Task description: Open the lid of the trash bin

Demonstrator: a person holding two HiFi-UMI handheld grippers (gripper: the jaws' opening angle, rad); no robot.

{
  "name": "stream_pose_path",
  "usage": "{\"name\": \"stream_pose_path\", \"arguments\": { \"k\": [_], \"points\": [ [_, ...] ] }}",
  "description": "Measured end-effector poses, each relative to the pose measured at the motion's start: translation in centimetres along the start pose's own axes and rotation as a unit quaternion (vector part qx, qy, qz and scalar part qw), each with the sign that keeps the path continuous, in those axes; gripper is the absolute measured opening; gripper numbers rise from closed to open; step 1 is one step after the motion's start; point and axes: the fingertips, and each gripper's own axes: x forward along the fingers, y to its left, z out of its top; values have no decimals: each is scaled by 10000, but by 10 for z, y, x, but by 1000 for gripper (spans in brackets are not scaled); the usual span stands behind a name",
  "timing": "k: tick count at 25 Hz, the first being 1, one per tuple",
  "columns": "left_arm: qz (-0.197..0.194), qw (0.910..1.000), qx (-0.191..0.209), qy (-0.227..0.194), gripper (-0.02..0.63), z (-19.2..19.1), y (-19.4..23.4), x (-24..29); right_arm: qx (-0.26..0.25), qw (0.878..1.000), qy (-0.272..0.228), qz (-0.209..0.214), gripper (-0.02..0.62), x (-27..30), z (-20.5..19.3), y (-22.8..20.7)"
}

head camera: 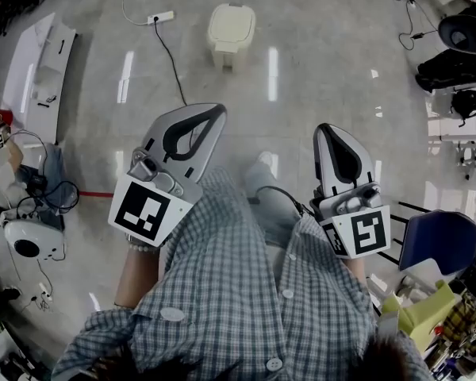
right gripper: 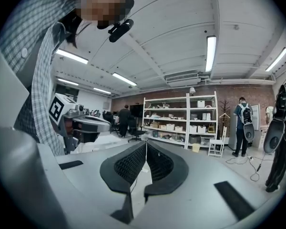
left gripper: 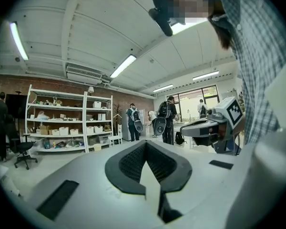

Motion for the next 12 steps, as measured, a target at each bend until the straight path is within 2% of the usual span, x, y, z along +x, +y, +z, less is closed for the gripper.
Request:
{"name": "stream_pose_path", "arguments": {
  "k": [6, 12],
  "points": [
    [192, 9998, 78, 3, -2, 13, 2, 43, -70, 9996, -52, 259, 21, 18, 2, -43],
    [638, 9979, -80, -55, -2, 24, 10, 66, -113, 9988, -165, 454, 21, 38, 6, -83]
  ]
}}
